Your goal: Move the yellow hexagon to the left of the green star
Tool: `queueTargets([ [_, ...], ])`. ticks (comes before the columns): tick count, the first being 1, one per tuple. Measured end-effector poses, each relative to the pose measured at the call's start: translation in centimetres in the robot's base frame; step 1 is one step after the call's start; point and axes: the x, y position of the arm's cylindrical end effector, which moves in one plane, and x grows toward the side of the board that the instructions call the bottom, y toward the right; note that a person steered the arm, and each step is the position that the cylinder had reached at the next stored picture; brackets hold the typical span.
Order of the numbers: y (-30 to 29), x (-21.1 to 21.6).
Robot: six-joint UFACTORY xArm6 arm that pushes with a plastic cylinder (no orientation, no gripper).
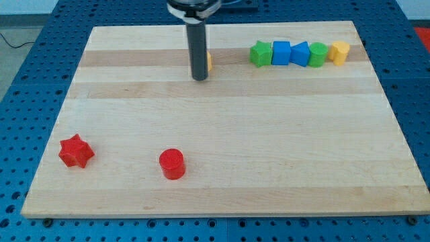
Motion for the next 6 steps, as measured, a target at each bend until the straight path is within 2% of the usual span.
queueTargets([
  [1,-4.5,0.0],
  [2,-5.8,-0.7],
  [4,3.5,-1.7],
  [5,3.7,-1.7],
  [6,-2.1,-1.6],
])
